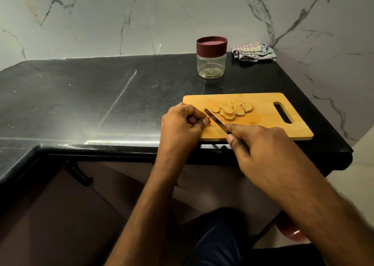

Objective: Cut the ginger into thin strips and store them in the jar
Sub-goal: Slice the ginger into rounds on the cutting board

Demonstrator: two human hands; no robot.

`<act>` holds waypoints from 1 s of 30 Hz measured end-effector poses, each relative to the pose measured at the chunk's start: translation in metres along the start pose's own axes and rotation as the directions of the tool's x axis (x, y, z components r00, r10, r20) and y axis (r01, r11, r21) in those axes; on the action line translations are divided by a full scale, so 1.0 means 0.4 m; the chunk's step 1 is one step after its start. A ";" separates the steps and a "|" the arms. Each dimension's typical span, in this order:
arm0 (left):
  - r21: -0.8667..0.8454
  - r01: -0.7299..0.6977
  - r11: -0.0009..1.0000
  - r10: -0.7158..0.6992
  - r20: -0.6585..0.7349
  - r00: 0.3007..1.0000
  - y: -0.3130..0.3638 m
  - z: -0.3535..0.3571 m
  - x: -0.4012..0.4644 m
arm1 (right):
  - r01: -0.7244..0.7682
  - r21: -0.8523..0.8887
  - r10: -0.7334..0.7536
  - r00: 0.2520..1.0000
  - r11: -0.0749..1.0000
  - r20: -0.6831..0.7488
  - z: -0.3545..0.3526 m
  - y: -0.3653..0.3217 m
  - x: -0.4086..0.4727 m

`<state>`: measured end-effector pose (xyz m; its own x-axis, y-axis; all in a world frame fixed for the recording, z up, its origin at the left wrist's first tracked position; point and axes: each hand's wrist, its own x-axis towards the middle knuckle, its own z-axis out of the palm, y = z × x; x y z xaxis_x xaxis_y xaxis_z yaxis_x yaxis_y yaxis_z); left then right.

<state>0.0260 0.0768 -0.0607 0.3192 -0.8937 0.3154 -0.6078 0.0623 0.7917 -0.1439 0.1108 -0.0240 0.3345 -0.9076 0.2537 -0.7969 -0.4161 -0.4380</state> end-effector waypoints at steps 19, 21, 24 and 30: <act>0.052 -0.034 0.998 0.036 -0.030 0.999 0.007 0.011 -0.001 | -0.028 -0.029 0.030 0.997 0.999 0.072 0.026 -0.005 0.052; 0.046 -0.037 0.998 0.039 -0.040 0.998 0.007 0.012 -0.001 | -0.038 -0.031 0.040 0.996 0.999 0.074 0.009 0.004 0.038; 0.025 -0.027 0.999 0.028 -0.038 0.999 0.003 0.012 -0.001 | -0.034 -0.050 0.034 0.999 0.998 0.003 -0.006 0.009 0.031; -0.058 0.007 0.998 -0.009 -0.026 1.000 0.011 -0.001 -0.005 | -0.011 -0.022 0.011 1.000 1.000 0.011 0.005 -0.002 0.020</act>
<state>0.0229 0.0792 -0.0577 0.3430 -0.8825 0.3217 -0.5622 0.0815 0.8230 -0.1394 0.1037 -0.0234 0.3315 -0.9126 0.2392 -0.8111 -0.4052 -0.4218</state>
